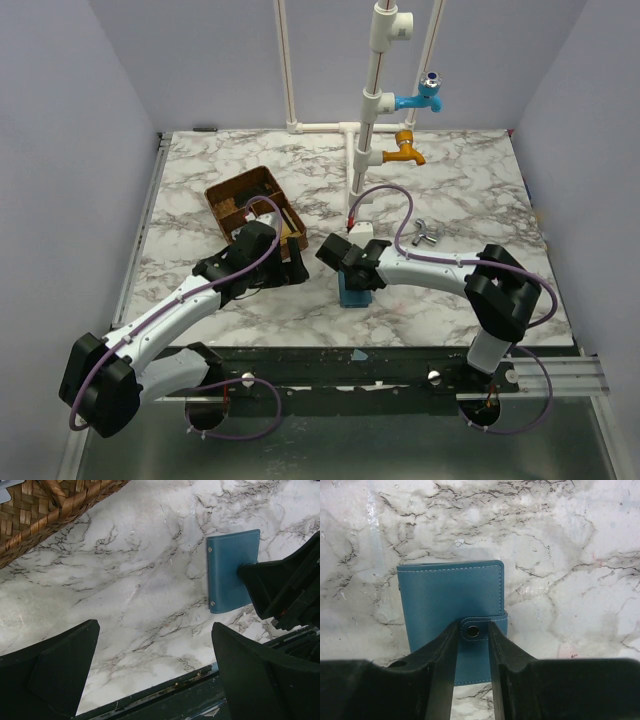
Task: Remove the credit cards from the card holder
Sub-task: Open the card holder at the center of the board.
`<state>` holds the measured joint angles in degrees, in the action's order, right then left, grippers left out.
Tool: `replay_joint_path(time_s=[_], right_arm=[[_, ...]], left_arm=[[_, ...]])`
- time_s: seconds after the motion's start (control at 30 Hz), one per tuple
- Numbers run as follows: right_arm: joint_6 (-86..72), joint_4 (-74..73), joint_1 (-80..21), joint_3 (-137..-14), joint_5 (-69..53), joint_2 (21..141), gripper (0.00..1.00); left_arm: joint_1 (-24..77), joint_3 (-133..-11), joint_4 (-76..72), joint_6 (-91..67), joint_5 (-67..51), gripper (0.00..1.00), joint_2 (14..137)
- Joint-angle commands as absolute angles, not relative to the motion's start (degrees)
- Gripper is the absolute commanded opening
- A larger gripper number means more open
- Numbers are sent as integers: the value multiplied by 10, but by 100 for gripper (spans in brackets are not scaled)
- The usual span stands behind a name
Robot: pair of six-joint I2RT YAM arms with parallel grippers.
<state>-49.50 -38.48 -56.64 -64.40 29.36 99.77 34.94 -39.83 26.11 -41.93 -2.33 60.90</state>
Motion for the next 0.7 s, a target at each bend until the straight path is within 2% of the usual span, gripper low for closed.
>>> replay_joint_path(time_s=[0.0,0.13,0.27,0.47,0.67], right_arm=[[-508,-375,-570,-628,301,1009,31],[-521,-357,-570,-601,289,1000,20],[-535,-333,-570,-574,273,985,1],[-543,-278,-570,-540,238,946,1],[-557,-236,-569,-514,217,905,1]], left_arm=[[347,-394,245,-425,-42,98,614],[347,-393,242,-422,-49,99,620],[347,-390,232,-421,-64,97,630],[357,-392,206,-425,-94,89,653],[379,-403,178,-438,-108,69,689]])
